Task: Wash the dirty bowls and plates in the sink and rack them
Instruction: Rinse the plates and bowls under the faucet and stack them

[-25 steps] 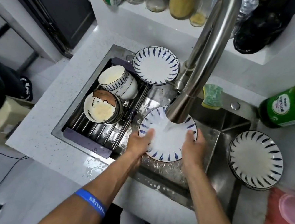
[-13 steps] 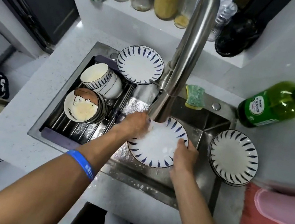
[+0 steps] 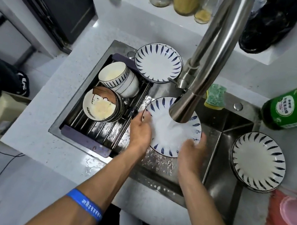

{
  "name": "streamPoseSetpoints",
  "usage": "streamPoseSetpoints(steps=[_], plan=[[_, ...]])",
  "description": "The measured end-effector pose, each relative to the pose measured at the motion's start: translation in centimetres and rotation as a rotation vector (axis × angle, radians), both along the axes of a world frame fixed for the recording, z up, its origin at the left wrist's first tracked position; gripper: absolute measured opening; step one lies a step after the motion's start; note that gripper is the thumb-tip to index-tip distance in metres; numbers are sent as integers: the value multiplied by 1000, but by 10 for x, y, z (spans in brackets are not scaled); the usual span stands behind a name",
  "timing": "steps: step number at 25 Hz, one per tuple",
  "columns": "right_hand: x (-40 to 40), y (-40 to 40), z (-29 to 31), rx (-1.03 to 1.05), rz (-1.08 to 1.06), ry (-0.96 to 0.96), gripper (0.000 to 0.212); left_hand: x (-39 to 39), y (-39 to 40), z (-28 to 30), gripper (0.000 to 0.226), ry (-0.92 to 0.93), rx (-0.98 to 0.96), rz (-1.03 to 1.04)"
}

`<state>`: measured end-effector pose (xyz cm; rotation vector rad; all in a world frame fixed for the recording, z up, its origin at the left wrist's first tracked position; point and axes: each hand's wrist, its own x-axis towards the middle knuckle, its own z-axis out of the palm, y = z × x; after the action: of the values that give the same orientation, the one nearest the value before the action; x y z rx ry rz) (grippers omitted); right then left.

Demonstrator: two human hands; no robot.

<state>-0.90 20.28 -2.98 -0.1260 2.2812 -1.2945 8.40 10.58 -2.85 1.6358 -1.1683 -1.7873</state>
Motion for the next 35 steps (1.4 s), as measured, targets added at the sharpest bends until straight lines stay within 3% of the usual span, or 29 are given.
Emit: streamPoseSetpoints(steps=[3, 4, 5, 7, 10, 13, 15, 18, 19, 20, 22, 23, 25, 27, 28, 30, 32, 34, 35], plan=[[24, 6, 1, 470, 743, 509, 70, 4, 8, 2, 33, 5, -54, -22], [29, -2, -1, 481, 977, 552, 71, 10, 10, 3, 35, 53, -43, -36], [29, -12, 3, 461, 1121, 450, 69, 14, 12, 4, 39, 96, -19, -60], [10, -27, 9, 386, 1177, 290, 63, 13, 11, 0, 47, 133, 4, -71], [11, -15, 12, 473, 1111, 449, 59, 2, 9, 5, 46, 150, 44, 23], [8, -17, 9, 352, 1280, 334, 57, 5, 21, -3, 45, 117, 56, 18], [-12, -26, 2, 354, 1183, 330, 47, 4, 19, 1, 38, 101, 55, 17], [-8, -5, -9, 419, 658, 647, 53, -2, 5, 4, 30, 138, 66, 127], [-5, 1, -8, 325, 485, 543, 60, -3, 5, 2, 29, 120, 87, 140], [-9, 0, -11, 219, 335, 324, 60, -2, 10, -4, 32, 77, 135, 138], [-35, -10, -17, 20, 108, -139, 29, 3, 35, -12, 35, 144, 320, 186], [-47, -13, -21, -36, 36, -227, 21, 4, 45, -12, 33, 253, 440, 219], [-47, -7, -23, -99, -93, -213, 20, -1, 47, -7, 31, 320, 559, 212], [-35, 1, -16, -150, -148, -200, 15, -17, 21, -5, 62, 139, 473, 12], [-32, 5, -18, -138, -164, -200, 17, -29, 8, -3, 65, -15, 421, -58], [-36, 7, -19, -101, -179, -191, 17, -50, -17, 3, 43, -182, 197, -210], [-48, 3, -13, -67, -169, -197, 17, -53, -27, 8, 44, -75, 201, -274], [-51, 4, -9, -13, -135, -195, 19, -55, -18, 40, 45, 335, 608, -174], [-48, 7, -10, -22, -139, -215, 21, -61, -16, 46, 37, 335, 681, -196]])
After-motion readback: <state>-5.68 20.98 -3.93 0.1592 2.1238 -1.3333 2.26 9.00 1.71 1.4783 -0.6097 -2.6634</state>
